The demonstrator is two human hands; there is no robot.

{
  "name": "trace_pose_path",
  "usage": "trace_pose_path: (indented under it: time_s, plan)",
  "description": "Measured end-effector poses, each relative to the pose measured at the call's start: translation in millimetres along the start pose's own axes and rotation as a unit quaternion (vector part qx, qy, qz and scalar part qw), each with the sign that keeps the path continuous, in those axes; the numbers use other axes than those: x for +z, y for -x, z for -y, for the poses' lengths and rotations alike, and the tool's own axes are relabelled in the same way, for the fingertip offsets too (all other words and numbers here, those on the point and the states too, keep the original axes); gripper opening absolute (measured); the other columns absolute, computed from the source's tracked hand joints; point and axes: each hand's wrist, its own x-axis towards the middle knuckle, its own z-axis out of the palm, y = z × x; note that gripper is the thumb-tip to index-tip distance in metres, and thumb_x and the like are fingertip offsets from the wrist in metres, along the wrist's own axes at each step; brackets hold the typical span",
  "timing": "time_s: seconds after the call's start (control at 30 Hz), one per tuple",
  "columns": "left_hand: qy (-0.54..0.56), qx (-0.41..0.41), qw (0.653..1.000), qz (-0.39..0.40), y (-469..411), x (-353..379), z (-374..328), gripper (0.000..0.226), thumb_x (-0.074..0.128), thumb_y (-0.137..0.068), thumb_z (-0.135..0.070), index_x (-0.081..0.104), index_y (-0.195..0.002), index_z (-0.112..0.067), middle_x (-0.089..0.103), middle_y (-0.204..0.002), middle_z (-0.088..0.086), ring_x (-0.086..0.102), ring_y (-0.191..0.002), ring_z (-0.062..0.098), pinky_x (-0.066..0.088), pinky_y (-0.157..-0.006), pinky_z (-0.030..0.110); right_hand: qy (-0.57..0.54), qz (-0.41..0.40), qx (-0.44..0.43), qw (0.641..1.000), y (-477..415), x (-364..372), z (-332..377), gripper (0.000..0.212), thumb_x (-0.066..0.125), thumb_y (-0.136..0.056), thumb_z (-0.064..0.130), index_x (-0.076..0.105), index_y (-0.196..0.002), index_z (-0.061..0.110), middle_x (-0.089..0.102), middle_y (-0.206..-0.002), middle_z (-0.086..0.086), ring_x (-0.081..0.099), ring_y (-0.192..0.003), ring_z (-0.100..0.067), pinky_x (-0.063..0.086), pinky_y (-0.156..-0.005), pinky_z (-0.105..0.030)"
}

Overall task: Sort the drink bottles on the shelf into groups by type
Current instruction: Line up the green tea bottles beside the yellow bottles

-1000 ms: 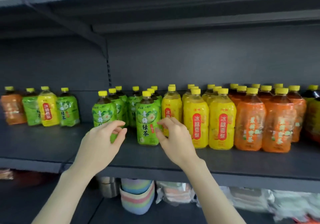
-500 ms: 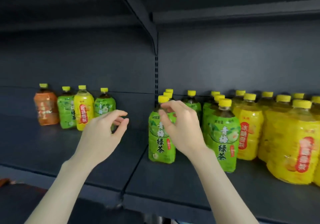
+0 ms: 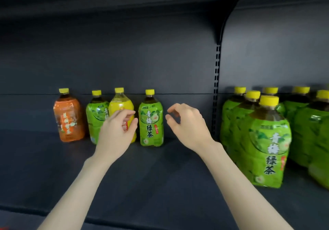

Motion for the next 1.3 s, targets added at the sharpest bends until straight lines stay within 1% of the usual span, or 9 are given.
trace_pose_path:
  time_s: [0.2, 0.3, 0.53, 0.7, 0.87, 1.0, 1.1, 1.2, 1.3]
  plan:
    - [0.009, -0.032, 0.999, 0.017, -37, 31, 78, 0.036, 0.061, -0.089, -0.025, 0.056, -0.121, -0.010, 0.053, -0.121, 0.008, 0.049, -0.114, 0.028, 0.037, -0.096, 0.033, 0.042, 0.012, 0.073, 0.996, -41, 63, 15, 0.027, 0.052, -0.095, 0.032, 0.060, -0.116, 0.016, 0.059, -0.112, -0.003, 0.056, -0.101, -0.027, 0.048, -0.082, -0.039]
    - [-0.012, -0.010, 1.000, -0.010, -50, 40, 103, 0.045, 0.060, -0.086, -0.030, 0.052, -0.123, -0.007, 0.048, -0.127, 0.014, 0.043, -0.117, 0.034, 0.038, -0.100, 0.046, 0.043, 0.001, 0.097, 0.994, -61, 88, 14, 0.035, 0.054, -0.094, 0.034, 0.056, -0.123, 0.016, 0.055, -0.119, -0.004, 0.053, -0.108, -0.025, 0.047, -0.085, -0.039]
    - [-0.024, -0.035, 0.999, -0.022, -80, 57, 140, 0.070, 0.065, -0.084, -0.037, 0.036, -0.139, -0.005, 0.039, -0.140, 0.019, 0.040, -0.124, 0.038, 0.034, -0.098, 0.046, 0.009, -0.033, 0.147, 0.989, -95, 134, 1, 0.075, 0.067, -0.082, 0.047, 0.034, -0.141, 0.013, 0.037, -0.134, -0.007, 0.033, -0.124, -0.026, 0.037, -0.098, -0.039]
    - [-0.047, 0.002, 0.999, -0.016, -84, 65, 155, 0.072, 0.052, -0.083, -0.052, 0.041, -0.136, -0.004, 0.051, -0.131, 0.018, 0.050, -0.117, 0.037, 0.043, -0.092, 0.045, -0.088, -0.027, 0.189, 0.978, -102, 153, -8, 0.081, 0.070, -0.078, 0.051, 0.028, -0.141, 0.024, 0.037, -0.139, -0.003, 0.047, -0.122, -0.031, 0.040, -0.101, -0.045]
    - [-0.005, 0.010, 1.000, 0.014, -80, 61, 157, 0.072, 0.050, -0.089, -0.049, 0.031, -0.144, -0.008, 0.036, -0.146, 0.012, 0.043, -0.129, 0.030, 0.045, -0.093, 0.042, -0.083, -0.044, 0.176, 0.980, -101, 161, -6, 0.085, 0.071, -0.072, 0.060, 0.029, -0.138, 0.025, 0.039, -0.133, -0.003, 0.046, -0.121, -0.029, 0.043, -0.099, -0.049]
    - [-0.047, 0.050, 0.994, -0.083, -75, 51, 166, 0.058, 0.051, -0.090, -0.046, 0.044, -0.132, -0.007, 0.041, -0.138, 0.017, 0.039, -0.123, 0.028, 0.036, -0.094, 0.044, -0.079, -0.060, 0.200, 0.975, -98, 162, -3, 0.102, 0.068, -0.058, 0.072, 0.034, -0.139, 0.020, 0.038, -0.131, -0.002, 0.047, -0.121, -0.028, 0.044, -0.099, -0.051]
    - [-0.048, -0.056, 0.988, -0.137, -75, 47, 183, 0.075, 0.053, -0.082, -0.057, 0.036, -0.136, -0.008, 0.036, -0.140, 0.019, 0.034, -0.127, 0.033, 0.027, -0.098, 0.047, -0.074, -0.063, 0.221, 0.971, -98, 161, -1, 0.104, 0.074, -0.057, 0.068, 0.037, -0.138, 0.016, 0.038, -0.131, -0.001, 0.047, -0.123, -0.025, 0.044, -0.100, -0.049]
    - [0.030, -0.148, 0.984, -0.094, -71, 48, 199, 0.095, 0.054, -0.076, -0.067, 0.021, -0.145, -0.009, 0.026, -0.147, 0.019, 0.032, -0.130, 0.039, 0.030, -0.101, 0.056, -0.086, -0.066, 0.231, 0.967, -94, 161, 4, 0.097, 0.076, -0.051, 0.071, 0.041, -0.128, 0.023, 0.045, -0.124, 0.000, 0.048, -0.119, -0.024, 0.046, -0.098, -0.048]
    - [0.057, -0.169, 0.983, -0.051, -70, 42, 208, 0.090, 0.064, -0.079, -0.053, 0.015, -0.147, -0.020, 0.027, -0.146, 0.021, 0.035, -0.127, 0.042, 0.033, -0.099, 0.055, -0.126, -0.074, 0.246, 0.958, -87, 161, 11, 0.086, 0.076, -0.050, 0.074, 0.039, -0.116, 0.033, 0.061, -0.113, 0.004, 0.058, -0.107, -0.019, 0.050, -0.093, -0.046]
